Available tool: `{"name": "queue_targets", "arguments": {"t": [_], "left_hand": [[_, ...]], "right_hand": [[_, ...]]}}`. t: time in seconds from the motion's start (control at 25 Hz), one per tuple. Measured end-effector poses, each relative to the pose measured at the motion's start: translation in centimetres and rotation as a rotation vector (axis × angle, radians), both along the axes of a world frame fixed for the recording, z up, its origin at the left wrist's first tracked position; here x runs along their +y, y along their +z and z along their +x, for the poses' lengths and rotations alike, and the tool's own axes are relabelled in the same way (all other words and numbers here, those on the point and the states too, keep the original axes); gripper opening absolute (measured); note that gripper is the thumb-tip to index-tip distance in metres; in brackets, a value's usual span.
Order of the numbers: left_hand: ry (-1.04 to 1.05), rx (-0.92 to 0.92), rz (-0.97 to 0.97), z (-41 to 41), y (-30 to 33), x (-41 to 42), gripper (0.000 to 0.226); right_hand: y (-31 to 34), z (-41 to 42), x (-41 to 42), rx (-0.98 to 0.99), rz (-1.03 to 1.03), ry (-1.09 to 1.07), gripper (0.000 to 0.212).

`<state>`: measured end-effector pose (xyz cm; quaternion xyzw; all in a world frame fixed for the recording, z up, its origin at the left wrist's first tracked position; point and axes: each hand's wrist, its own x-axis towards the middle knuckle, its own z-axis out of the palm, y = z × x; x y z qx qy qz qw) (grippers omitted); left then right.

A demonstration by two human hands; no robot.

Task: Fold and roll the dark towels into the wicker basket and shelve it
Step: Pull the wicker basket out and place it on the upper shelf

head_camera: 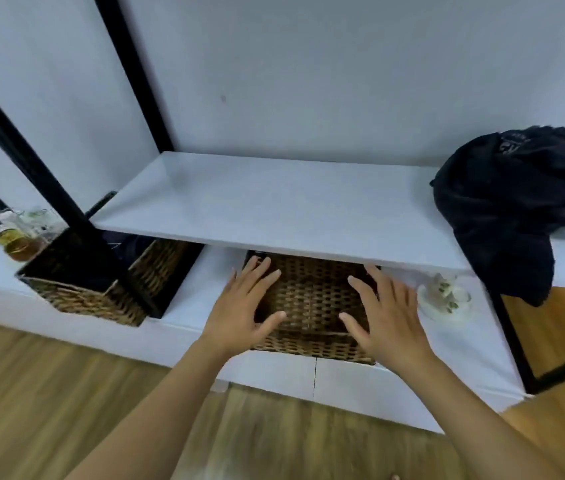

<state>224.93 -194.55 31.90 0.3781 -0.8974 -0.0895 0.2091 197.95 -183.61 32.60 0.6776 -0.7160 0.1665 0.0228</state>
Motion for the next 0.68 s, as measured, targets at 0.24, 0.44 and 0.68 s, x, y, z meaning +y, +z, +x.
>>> {"name": "queue_targets", "arguments": {"t": [0.24, 0.44, 0.68], "left_hand": [[0.245, -0.144, 0.358, 4.3, -7.3, -0.4, 0.067], [0.479, 0.065, 0.651, 2.5, -10.7, -3.9, 0.067], [0.808, 0.231, 0.872, 0.8, -13.4, -8.8, 0.047]], "right_hand": [[-8.7, 0.8, 1.6, -0.267, 0.334, -0.262, 0.068], [-11.2, -2.1, -0.8, -0.426, 0.39, -0.388, 0.078], [-14.5, -4.9, -4.8, -0.794, 0.502, -0.613, 0.05]]}}
